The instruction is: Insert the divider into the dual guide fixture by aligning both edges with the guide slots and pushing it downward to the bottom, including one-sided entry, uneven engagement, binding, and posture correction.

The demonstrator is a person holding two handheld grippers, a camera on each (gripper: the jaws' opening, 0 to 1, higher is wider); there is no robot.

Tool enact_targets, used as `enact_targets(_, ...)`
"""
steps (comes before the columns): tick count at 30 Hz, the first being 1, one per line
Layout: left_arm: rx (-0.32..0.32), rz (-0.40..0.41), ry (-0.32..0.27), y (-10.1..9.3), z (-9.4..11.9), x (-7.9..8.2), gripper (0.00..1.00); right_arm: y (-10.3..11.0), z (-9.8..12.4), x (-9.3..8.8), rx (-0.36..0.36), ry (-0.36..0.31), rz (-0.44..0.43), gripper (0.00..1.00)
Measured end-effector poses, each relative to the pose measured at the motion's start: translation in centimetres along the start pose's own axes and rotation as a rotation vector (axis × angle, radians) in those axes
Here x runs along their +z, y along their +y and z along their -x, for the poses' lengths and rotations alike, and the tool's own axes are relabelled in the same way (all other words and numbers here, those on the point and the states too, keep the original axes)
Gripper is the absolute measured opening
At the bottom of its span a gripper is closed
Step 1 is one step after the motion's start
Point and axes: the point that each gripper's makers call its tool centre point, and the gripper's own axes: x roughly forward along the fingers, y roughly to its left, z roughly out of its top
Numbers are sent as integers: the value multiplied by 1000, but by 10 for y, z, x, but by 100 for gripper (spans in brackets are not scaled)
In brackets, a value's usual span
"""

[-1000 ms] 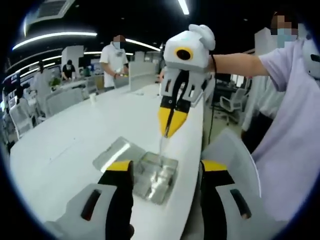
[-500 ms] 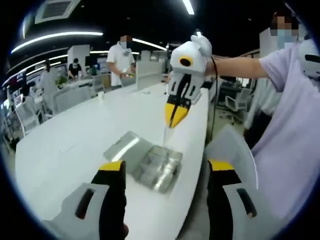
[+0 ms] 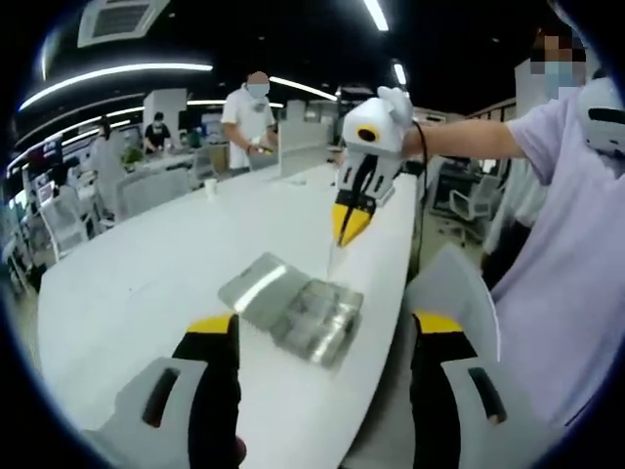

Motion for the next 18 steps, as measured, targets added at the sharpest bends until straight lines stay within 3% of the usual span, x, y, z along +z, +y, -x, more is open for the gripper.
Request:
enact_targets(10,5,-2,14,-2,6,-4,70,-3,-13,-15,1,4,-8,0)
enact_targets(18,25,3,66,4,17,-19,70,-7,-23,-25,-1,-2,-27,0)
